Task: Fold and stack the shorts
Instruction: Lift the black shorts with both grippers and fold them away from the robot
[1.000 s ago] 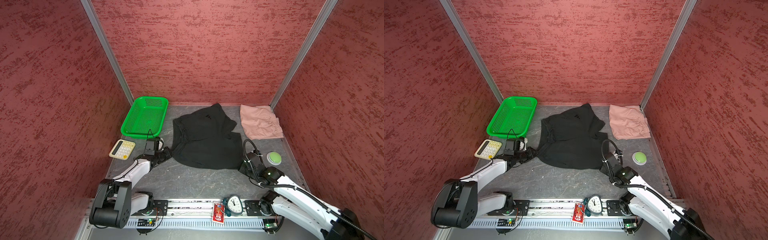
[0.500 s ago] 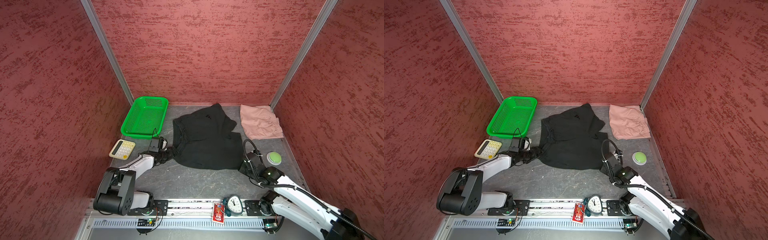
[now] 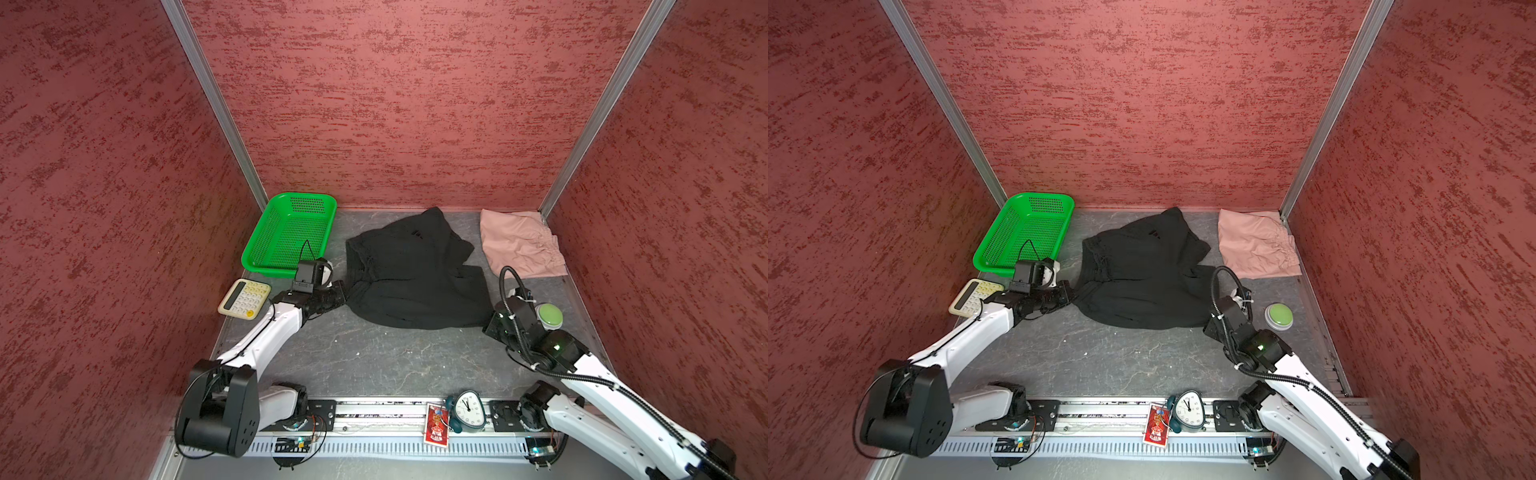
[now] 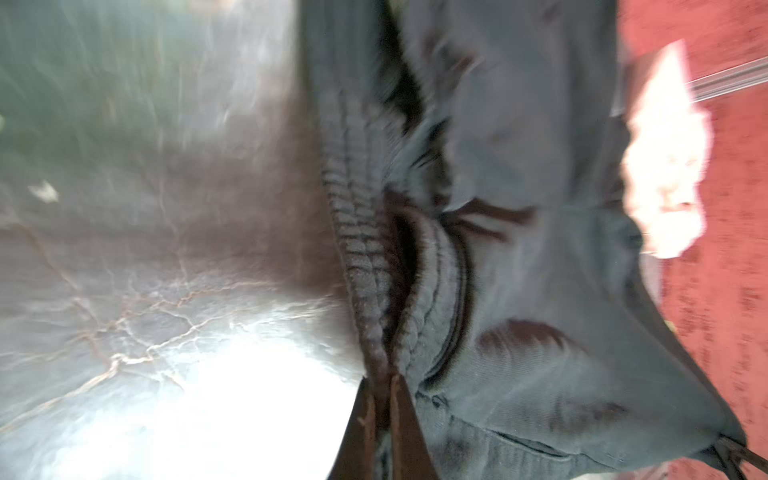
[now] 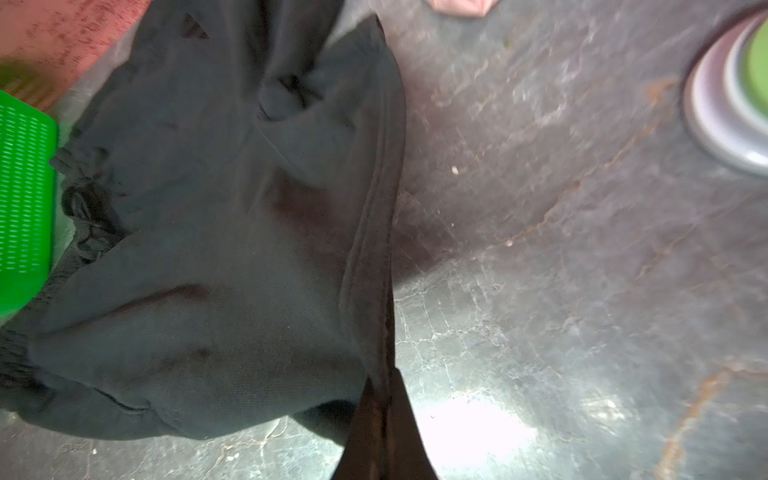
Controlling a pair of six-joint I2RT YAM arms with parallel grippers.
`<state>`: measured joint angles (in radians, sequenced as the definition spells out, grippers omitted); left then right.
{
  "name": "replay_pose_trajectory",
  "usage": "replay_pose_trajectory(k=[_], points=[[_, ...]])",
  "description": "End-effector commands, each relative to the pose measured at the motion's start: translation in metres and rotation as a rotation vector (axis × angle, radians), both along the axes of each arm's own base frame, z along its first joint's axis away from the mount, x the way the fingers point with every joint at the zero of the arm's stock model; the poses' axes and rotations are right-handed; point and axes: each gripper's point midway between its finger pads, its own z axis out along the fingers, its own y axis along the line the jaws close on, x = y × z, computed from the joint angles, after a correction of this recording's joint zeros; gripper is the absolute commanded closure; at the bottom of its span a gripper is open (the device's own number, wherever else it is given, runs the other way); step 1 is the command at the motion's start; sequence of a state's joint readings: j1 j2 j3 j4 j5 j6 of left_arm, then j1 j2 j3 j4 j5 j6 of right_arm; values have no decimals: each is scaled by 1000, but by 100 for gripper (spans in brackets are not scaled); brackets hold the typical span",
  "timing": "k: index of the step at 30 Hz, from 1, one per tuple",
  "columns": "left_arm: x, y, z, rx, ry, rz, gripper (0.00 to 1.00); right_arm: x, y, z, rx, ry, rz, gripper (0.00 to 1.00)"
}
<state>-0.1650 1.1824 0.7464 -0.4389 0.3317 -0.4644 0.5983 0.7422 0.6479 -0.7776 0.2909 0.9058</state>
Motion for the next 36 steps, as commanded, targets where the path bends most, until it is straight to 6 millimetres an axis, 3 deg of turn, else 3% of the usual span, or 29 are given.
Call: replay_pose_trajectory(k=[1, 8, 14, 18, 23, 29, 36], points=[[-20, 8, 15, 45, 54, 2, 100, 2, -17, 30, -73, -48, -42, 100], [-42, 17, 64, 65, 25, 20, 100, 10, -31, 111, -117, -198, -65, 100], [-63, 20, 88, 56, 10, 18, 100, 13, -42, 150, -180, -280, -72, 100], [-75, 25, 94, 73, 12, 31, 100, 27, -41, 168, -250, -336, -64, 100], [-76, 28, 81, 108, 64, 17, 100, 63, -33, 173, -366, -345, -15, 100], [-58, 33, 77, 154, 86, 7, 100, 115, -32, 177, -370, -361, 64, 100], [-18, 38, 71, 183, 110, -2, 100, 189, -9, 146, -437, -256, 223, 100]])
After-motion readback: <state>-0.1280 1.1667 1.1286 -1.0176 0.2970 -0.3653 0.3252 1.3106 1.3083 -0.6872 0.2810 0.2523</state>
